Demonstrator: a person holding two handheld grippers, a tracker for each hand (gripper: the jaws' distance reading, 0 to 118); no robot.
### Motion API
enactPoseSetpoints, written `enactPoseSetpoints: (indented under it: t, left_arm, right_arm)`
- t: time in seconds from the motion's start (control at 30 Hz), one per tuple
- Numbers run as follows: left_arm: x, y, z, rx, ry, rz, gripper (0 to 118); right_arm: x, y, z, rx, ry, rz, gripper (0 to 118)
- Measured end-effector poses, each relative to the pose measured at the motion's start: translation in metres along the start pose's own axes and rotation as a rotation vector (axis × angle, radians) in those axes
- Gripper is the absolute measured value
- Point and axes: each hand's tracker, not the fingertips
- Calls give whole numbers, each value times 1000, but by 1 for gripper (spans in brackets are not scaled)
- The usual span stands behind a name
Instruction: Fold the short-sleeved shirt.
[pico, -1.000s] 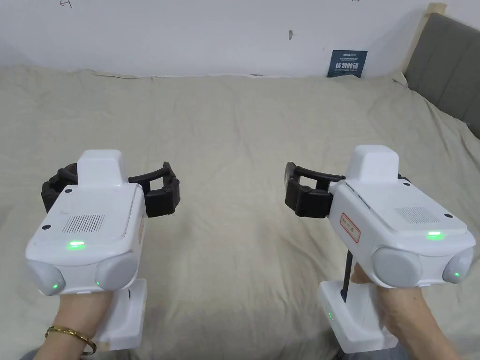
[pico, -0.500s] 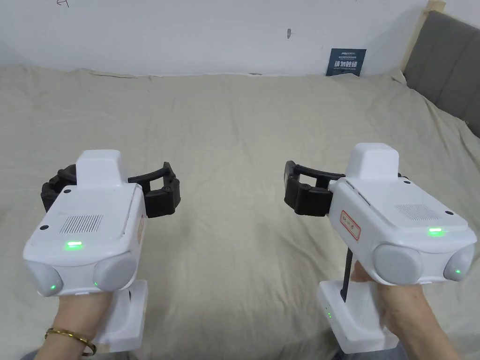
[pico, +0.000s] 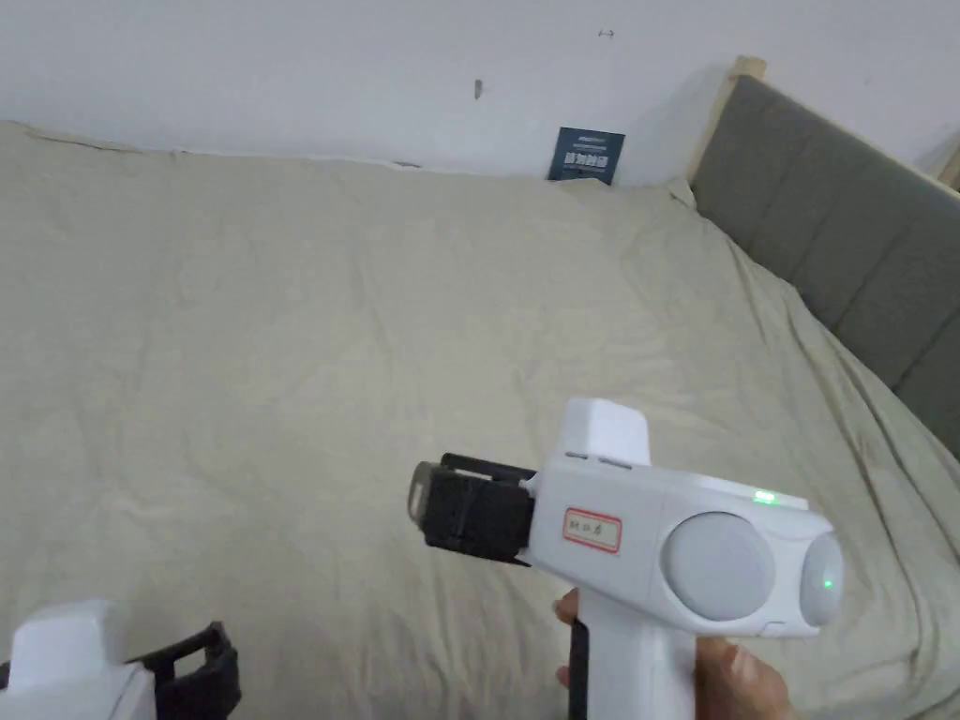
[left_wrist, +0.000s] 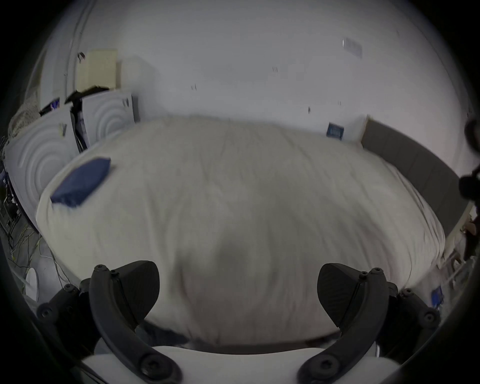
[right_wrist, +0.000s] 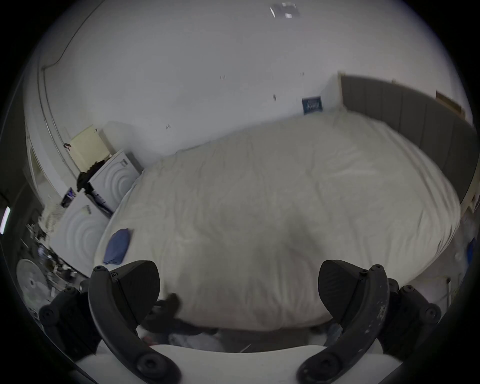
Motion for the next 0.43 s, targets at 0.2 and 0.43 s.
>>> enactPoseSetpoints:
  t: [0.2, 0.43]
  left_arm:
    - [10, -23, -8, -26, -68, -36, 118]
    - [3, 7, -31, -23, -57, -10, 118]
  right_arm:
    - [-7, -14, -11, 2, -85, 32, 118]
    - [-5, -11, -49, 56, -148, 10, 118]
